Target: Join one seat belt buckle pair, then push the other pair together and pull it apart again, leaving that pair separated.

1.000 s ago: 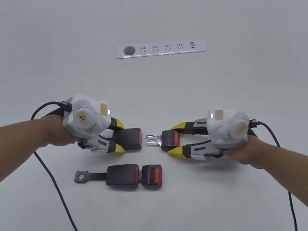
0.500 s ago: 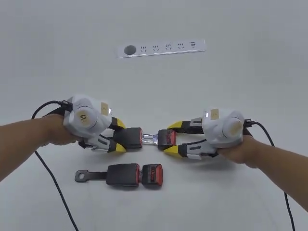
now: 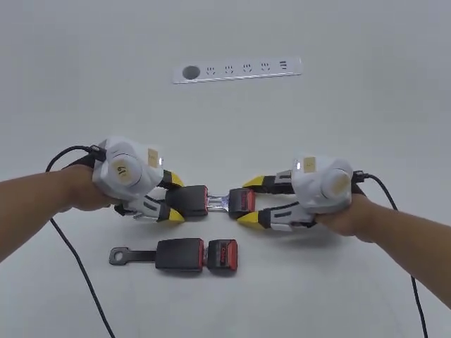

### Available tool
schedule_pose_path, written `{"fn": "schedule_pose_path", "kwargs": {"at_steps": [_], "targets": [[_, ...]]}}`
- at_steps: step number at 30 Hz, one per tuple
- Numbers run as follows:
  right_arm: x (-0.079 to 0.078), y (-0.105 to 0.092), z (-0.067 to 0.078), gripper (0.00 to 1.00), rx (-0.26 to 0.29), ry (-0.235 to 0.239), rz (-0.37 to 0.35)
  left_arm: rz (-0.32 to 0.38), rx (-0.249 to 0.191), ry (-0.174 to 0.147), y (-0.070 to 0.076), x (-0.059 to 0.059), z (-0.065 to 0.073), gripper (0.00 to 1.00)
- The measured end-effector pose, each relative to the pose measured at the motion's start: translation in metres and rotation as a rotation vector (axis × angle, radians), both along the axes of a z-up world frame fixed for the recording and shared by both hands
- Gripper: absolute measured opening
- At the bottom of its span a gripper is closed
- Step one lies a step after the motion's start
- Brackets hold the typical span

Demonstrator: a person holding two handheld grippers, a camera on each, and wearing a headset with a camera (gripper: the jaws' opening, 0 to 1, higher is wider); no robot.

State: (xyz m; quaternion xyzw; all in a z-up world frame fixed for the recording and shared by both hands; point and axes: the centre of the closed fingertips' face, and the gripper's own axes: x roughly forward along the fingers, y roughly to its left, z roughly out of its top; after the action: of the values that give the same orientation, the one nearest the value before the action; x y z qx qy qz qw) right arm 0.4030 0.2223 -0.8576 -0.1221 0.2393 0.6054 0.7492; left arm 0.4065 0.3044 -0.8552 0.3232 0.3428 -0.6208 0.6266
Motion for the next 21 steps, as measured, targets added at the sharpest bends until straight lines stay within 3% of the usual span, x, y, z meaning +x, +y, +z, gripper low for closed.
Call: {"fn": "schedule_pose_path", "kwargs": {"at_steps": [6,17,21], "targets": [[0.002,0.018,0.002,0.36,0.004,-0.005,0.008,-0.005,0.006,0.000,0.000,0.000,0.000,0.34],[0.001,0.021,0.000,0.36,-0.015,0.006,0.019,-0.063,0.042,-0.003,0.002,-0.001,-0.001,0.34],[0.000,0.034,0.001,0.36,-0.017,0.016,0.026,-0.066,0.051,-0.003,0.004,0.002,-0.004,0.34]]}}
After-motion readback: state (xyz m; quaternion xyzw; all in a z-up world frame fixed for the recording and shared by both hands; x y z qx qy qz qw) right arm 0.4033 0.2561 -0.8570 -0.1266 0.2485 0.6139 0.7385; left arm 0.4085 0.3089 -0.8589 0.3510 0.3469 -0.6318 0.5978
